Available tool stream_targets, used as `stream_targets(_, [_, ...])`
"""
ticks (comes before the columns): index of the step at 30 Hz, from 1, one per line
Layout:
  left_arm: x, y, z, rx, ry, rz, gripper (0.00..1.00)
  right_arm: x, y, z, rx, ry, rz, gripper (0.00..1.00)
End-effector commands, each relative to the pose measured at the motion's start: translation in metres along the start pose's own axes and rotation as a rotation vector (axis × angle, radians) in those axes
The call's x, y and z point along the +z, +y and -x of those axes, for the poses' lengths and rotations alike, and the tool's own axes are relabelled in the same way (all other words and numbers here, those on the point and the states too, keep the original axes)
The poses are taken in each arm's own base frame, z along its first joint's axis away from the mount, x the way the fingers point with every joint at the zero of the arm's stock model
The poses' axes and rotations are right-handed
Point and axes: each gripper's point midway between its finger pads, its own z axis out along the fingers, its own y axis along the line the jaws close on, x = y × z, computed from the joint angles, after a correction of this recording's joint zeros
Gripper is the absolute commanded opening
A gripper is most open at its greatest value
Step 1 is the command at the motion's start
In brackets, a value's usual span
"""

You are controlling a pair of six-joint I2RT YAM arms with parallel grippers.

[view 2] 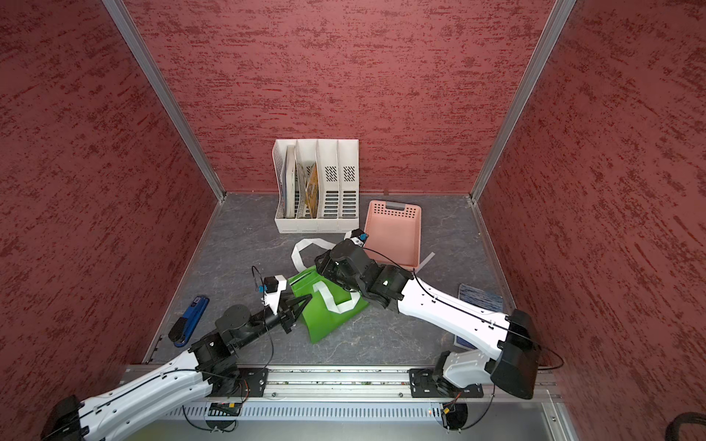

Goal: Place the ice pack in the delivery bag
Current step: Seal the delivery bag at the center of the board.

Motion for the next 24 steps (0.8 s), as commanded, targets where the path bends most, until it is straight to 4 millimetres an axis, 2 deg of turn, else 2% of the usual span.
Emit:
stream_targets(1, [-0.001, 0.0, 0.001, -0.006, -0.011, 0.005, 0.3, 0.0, -0.005, 0.003, -0.005, -0.037, -0.003, 0.33])
stream_targets(10, [-0.003, 0.004, 0.004, -0.025, -0.03, 0.026, 0.51, 0.007, -0.019, -0.002, -0.027, -0.04, -0.014, 0.1])
stream_targets(15, [-0.003, 0.009, 0.01, -0.052, -0.059, 0.058, 0.53, 0.009, -0.024, -0.007, -0.06, -0.043, -0.024, 0.09])
stream_targets(17, [-0.002, 0.008, 0.014, -0.059, -0.068, 0.056, 0.52, 0.011, -0.025, -0.011, -0.068, -0.034, -0.02, 0.13])
stream_targets(19, [-0.002, 0.008, 0.016, -0.065, -0.071, 0.058, 0.5, 0.011, -0.027, -0.012, -0.071, -0.037, -0.011, 0.11])
stream_targets(21, [0.0, 0.009, 0.017, -0.065, -0.065, 0.065, 0.43, 0.01, -0.03, -0.012, -0.072, -0.047, -0.006, 0.07])
stream_targets(24, [0.005, 0.011, 0.016, -0.074, -0.046, 0.08, 0.3, 0.008, -0.033, -0.014, -0.078, -0.05, 0.013, 0.07])
